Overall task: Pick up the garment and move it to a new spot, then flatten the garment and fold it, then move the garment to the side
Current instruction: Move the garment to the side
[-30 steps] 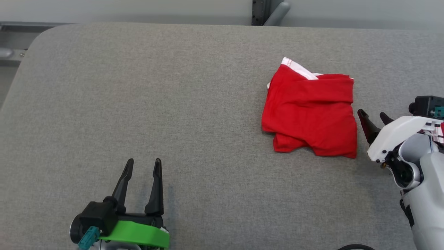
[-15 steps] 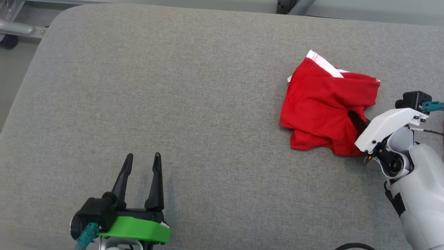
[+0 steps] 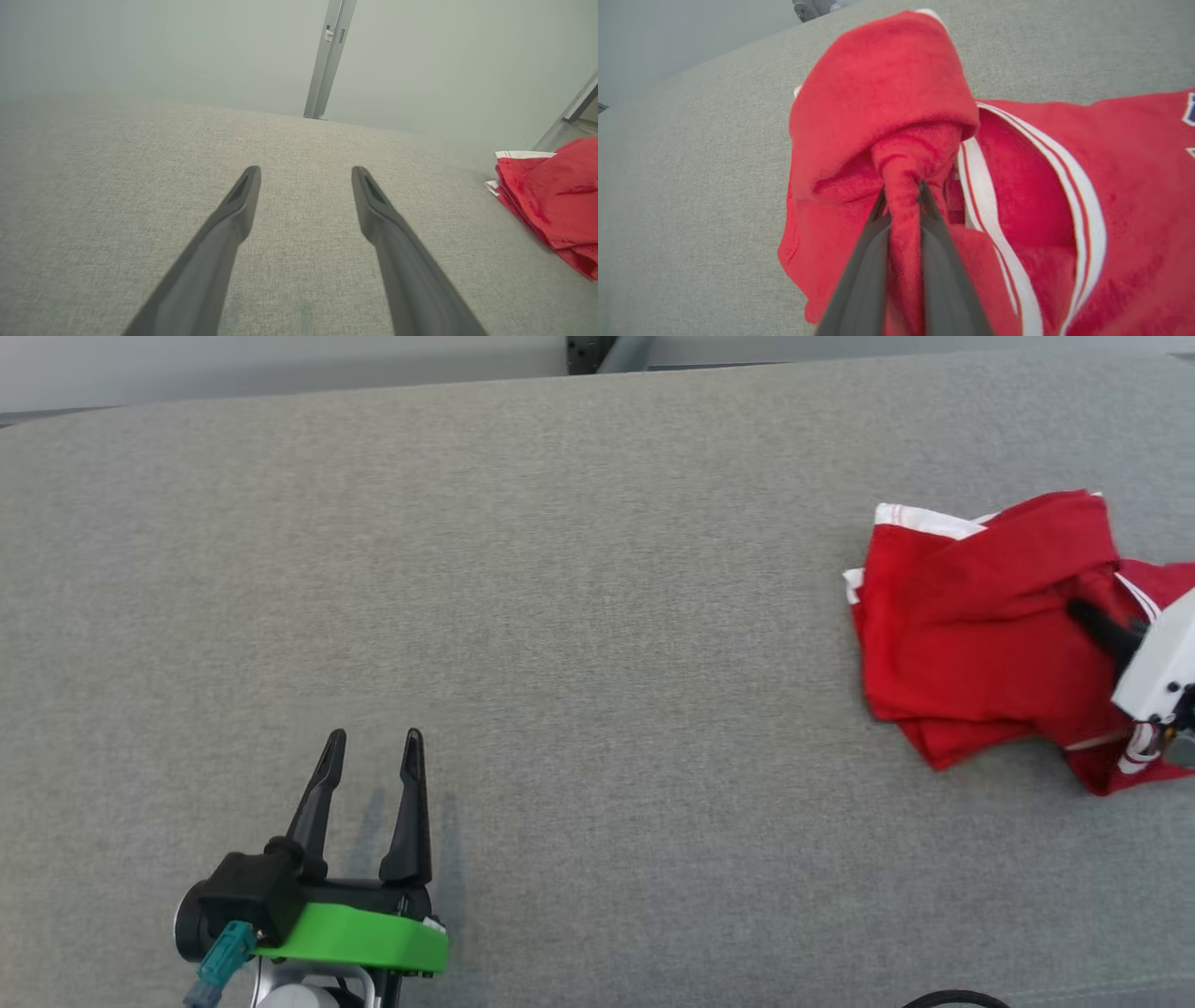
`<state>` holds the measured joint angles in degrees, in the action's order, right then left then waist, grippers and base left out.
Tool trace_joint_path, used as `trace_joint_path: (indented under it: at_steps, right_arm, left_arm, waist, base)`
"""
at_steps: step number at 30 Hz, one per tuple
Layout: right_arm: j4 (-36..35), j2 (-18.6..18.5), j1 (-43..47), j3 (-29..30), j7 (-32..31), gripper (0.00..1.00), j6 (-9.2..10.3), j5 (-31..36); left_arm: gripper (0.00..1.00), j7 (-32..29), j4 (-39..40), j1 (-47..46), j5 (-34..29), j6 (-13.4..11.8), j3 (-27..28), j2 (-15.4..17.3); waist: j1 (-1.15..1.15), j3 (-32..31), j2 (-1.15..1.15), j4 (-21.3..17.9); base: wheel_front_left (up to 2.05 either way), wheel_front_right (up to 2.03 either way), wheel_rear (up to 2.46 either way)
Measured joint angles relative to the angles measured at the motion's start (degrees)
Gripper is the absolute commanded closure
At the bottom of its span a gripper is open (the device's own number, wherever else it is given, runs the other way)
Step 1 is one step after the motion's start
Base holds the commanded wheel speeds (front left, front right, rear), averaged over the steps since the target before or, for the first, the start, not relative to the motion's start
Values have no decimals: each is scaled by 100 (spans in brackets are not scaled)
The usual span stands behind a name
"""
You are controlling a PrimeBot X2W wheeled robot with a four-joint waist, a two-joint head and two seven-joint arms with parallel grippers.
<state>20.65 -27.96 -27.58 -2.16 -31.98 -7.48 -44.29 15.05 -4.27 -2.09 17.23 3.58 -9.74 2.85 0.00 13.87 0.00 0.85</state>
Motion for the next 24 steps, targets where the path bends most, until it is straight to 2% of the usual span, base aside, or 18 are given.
trace_joint_path:
  at_steps: [3, 8, 16, 20, 24]
  right_arm:
    - [-155, -200, -46, 358, -369, 100, 0, 133]
    - [-281, -230, -316, 760, -939, 100, 0, 480]
    - [-410, -353, -171, 1371, -1657, 100, -1, 1018]
    - [-186, -511, 44, 1834, -1739, 100, -1, 1617]
    - [92, -597, 123, 2037, -1615, 100, -1, 2152]
  left_arm:
    - [0, 0, -36, -82, -21, 45, -27, 1]
    - [0, 0, -119, -138, -32, 89, -108, -1]
    - [0, 0, -138, -108, 12, 52, -113, -1]
    - [0, 0, -132, -71, 19, 56, -149, -1]
    - [0, 0, -123, -71, 46, 60, -146, 0]
  waist:
    - [0, 39, 0, -235]
    - [0, 145, 0, -432]
    - [0, 219, 0, -167]
    - [0, 250, 0, -15]
    - [0, 323, 0, 99]
  base:
    - [0, 0, 0]
    - [0, 0, 0]
    - [0, 0, 0]
    - [0, 0, 0]
    - [0, 0, 0]
